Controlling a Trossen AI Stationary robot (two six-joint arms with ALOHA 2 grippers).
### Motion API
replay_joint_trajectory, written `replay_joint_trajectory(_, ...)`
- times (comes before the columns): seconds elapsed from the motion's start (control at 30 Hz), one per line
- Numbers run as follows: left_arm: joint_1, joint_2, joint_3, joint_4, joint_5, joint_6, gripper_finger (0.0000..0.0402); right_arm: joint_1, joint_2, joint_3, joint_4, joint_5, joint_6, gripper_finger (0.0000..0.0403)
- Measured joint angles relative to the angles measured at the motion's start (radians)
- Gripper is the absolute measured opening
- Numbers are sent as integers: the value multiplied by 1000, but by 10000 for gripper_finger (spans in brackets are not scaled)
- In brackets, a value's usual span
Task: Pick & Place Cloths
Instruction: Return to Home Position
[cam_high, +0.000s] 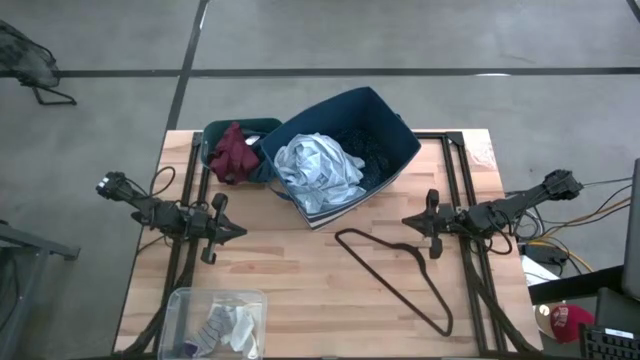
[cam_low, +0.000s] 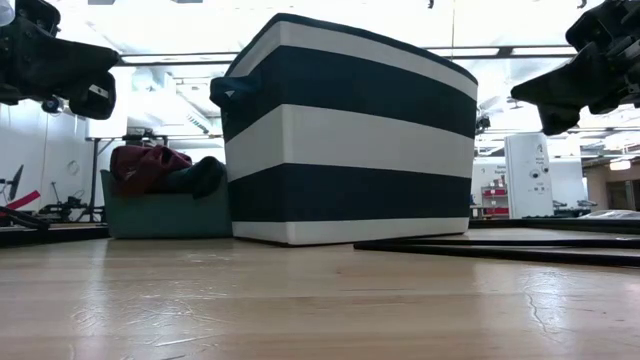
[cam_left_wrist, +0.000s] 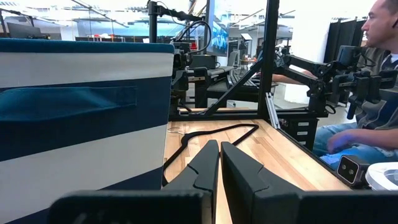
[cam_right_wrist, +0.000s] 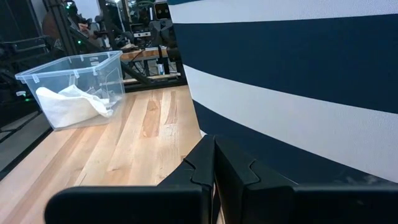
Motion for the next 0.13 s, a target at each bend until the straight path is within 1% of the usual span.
replay_joint_trajectory(0.13,0,0,0,0,0,0,26,0,0,0,0,0,0,8)
